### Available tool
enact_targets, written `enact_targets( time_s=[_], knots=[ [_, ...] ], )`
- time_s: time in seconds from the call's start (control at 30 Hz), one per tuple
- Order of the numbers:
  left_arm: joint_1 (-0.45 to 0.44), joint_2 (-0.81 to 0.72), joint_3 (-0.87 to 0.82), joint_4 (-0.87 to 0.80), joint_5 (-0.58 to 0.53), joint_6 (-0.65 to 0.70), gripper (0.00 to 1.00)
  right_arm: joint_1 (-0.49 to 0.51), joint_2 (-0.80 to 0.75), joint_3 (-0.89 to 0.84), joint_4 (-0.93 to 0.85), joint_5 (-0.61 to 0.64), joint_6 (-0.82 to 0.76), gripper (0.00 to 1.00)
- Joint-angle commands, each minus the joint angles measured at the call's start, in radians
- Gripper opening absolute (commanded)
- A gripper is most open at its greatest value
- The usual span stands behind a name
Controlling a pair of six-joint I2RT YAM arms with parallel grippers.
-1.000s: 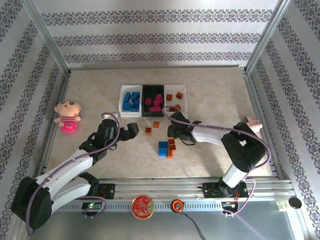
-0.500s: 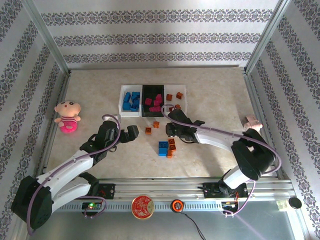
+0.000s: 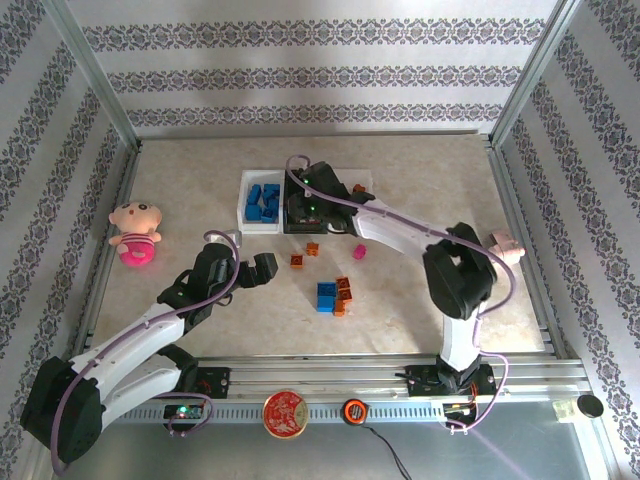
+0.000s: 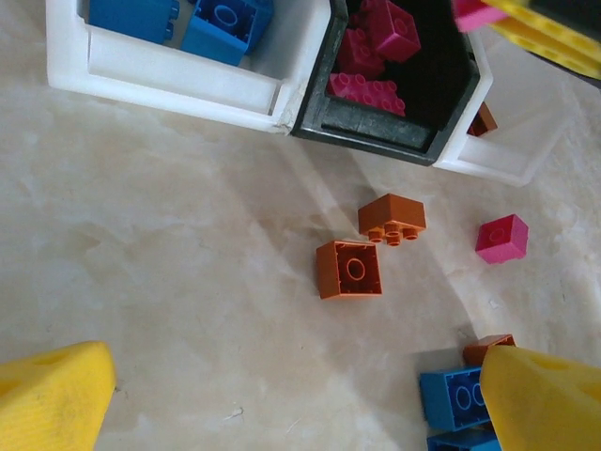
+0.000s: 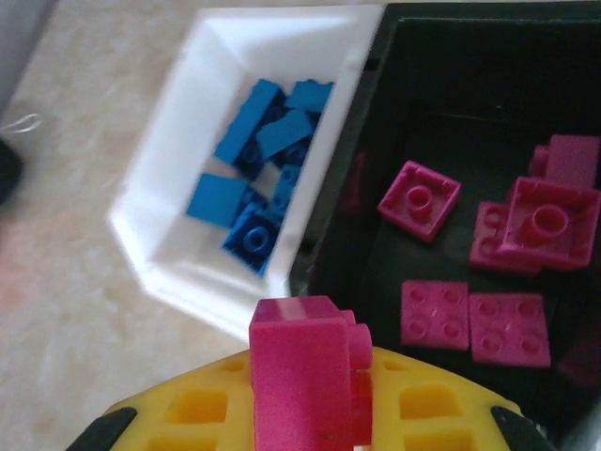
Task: Sort the legos into containers by color
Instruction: Place the lego in the container.
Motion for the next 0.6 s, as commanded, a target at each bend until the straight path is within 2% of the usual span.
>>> enact_targets(
  time_s=[0.0, 0.13, 0.2, 0.27, 0.33, 0.47, 0.57],
  knots=[
    [-0.007, -0.007, 0.007, -0.046, 0.022, 0.025, 1.0, -0.029, 0.071, 0.1, -0.066, 0.036, -0.001, 0.26],
    [-0.006, -0.001, 0.01, -0.055, 0.025, 0.025, 1.0, -0.045, 0.12, 0.168, -0.082, 0.015, 0.005, 0.35],
    [-0.006, -0.001, 0.013, -0.06, 0.025, 0.027, 1.0, -0.045, 0.119, 0.183, -0.085, 0.02, 0.0, 0.35],
    [-0.006, 0.004, 0.018, -0.057, 0.032, 0.033, 1.0, -0.046, 0.11, 0.189, -0.094, 0.016, -0.004, 0.45],
    [-0.006, 0.015, 0.029, -0.059, 0.039, 0.038, 1.0, -0.046, 0.086, 0.179, -0.106, 0.015, -0.012, 0.61],
    [-0.006, 0.081, 0.068, -0.057, 0.06, 0.068, 0.99, -0.046, -0.041, 0.05, -0.059, 0.046, -0.018, 0.6],
    [-0.008, 0.175, 0.109, -0.027, 0.084, 0.075, 0.95, -0.048, -0.182, -0.12, 0.007, 0.076, -0.002, 0.61]
  ],
)
